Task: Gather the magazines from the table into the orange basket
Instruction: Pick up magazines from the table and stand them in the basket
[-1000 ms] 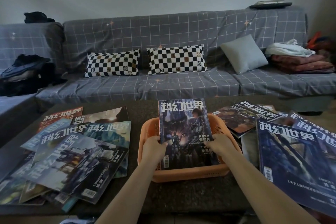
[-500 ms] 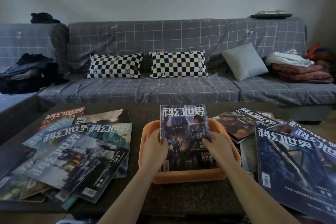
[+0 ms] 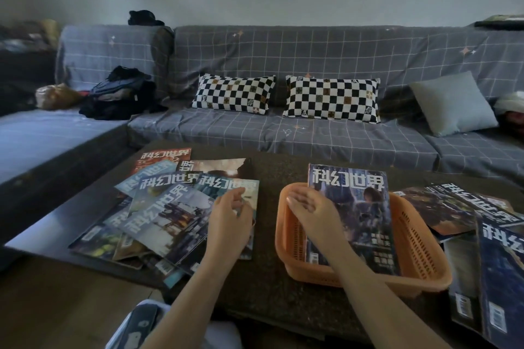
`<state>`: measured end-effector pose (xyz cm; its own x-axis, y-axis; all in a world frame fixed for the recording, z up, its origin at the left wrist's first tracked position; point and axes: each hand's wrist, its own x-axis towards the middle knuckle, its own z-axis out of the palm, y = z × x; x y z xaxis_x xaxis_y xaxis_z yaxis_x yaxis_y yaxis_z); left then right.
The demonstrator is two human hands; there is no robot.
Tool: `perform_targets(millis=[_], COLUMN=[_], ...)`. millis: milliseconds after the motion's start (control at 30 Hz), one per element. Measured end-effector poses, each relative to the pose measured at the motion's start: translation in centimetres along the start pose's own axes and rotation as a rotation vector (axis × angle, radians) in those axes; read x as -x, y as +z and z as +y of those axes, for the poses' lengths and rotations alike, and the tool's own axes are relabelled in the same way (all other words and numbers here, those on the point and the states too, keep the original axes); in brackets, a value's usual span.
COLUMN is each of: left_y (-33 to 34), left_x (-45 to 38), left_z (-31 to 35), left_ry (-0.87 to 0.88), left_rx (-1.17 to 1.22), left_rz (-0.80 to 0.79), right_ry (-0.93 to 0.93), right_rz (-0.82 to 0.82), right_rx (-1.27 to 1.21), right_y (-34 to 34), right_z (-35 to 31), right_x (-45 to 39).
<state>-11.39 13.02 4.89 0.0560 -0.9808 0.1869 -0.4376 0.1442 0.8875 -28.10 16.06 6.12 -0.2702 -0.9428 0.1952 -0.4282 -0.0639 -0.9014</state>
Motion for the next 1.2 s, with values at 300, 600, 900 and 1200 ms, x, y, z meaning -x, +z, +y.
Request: perform_targets(millis=[300, 600, 900, 1200], left_y=[-4.4, -6.2, -5.4, -7.4], left_x=[-0.5, -1.1, -0.3, 0.7], left_z=[-6.1, -10.9, -12.2, -13.1], left_ry=[-0.16, -0.372, -0.333, -0.443], left_rx=[-0.16, -0.322, -0.108, 0.391], left_rz=[0.109, 0.123, 0.229, 0.487], right_ry=[-0.025, 0.104, 0.14, 0.262], right_rz=[-0.257, -0.332, -0.245, -0.277], right_rx=[0.051, 0.295, 0.655, 0.663], right_y=[10.3, 16.9, 19.9, 18.3], right_z=[-1.0, 1.7, 3.3, 3.0], right_x=[-1.2, -2.4, -5.9, -5.1])
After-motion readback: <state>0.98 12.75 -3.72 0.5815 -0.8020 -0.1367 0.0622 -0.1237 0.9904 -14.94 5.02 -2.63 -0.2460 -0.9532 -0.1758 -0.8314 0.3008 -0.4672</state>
